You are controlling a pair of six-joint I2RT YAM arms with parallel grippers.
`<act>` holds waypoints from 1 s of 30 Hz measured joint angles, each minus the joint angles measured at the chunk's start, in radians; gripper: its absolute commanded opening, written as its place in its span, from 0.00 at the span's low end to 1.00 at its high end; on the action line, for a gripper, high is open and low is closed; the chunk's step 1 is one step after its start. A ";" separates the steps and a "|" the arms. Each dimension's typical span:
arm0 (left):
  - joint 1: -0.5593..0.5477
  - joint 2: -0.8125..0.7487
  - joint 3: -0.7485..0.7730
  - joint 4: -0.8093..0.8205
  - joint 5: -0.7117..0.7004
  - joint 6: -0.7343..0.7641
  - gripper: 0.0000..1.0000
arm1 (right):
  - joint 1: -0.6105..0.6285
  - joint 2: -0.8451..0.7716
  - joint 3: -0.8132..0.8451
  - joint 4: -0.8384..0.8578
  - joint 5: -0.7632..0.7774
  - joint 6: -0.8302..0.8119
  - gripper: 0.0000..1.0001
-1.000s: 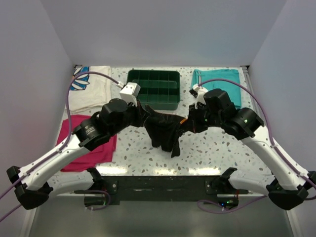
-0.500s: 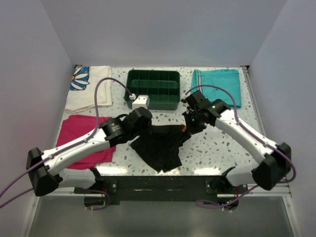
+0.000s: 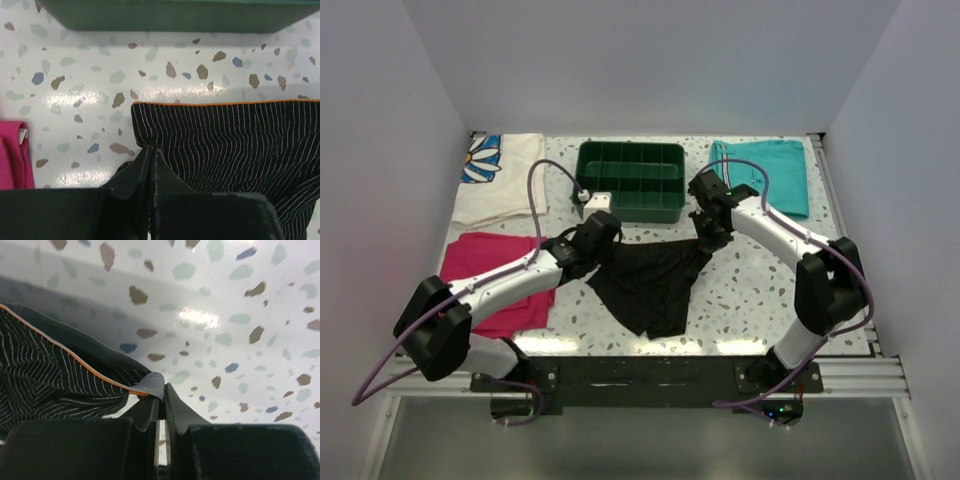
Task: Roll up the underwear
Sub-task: Flatten out the underwear at the center of the board.
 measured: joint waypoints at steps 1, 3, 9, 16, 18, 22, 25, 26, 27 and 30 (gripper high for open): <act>0.005 0.006 0.000 0.022 -0.003 0.013 0.23 | 0.000 0.012 0.005 0.011 0.017 -0.001 0.12; 0.022 0.024 0.004 0.075 -0.003 0.043 0.47 | -0.001 0.043 0.008 0.035 0.063 -0.002 0.30; 0.081 0.144 0.088 0.126 -0.033 0.100 0.92 | -0.030 0.133 0.033 0.042 0.179 0.027 0.69; 0.107 0.126 0.082 0.114 -0.029 0.105 0.92 | -0.058 -0.023 0.021 0.061 0.133 0.110 0.63; 0.108 0.074 0.036 0.138 0.040 0.114 0.92 | -0.056 -0.099 -0.020 0.101 0.024 0.138 0.61; 0.108 0.016 -0.047 0.185 0.188 0.116 0.88 | -0.037 -0.174 -0.132 0.176 -0.162 0.203 0.54; 0.108 0.016 -0.115 0.215 0.274 0.103 0.87 | -0.001 -0.174 -0.219 0.211 -0.248 0.250 0.54; 0.108 0.016 -0.143 0.222 0.293 0.096 0.87 | 0.012 -0.174 -0.244 0.221 -0.270 0.264 0.54; 0.108 0.016 -0.172 0.230 0.312 0.089 0.86 | 0.024 -0.174 -0.263 0.225 -0.288 0.275 0.54; 0.108 0.013 -0.246 0.245 0.359 0.065 0.85 | 0.053 -0.174 -0.288 0.236 -0.319 0.296 0.54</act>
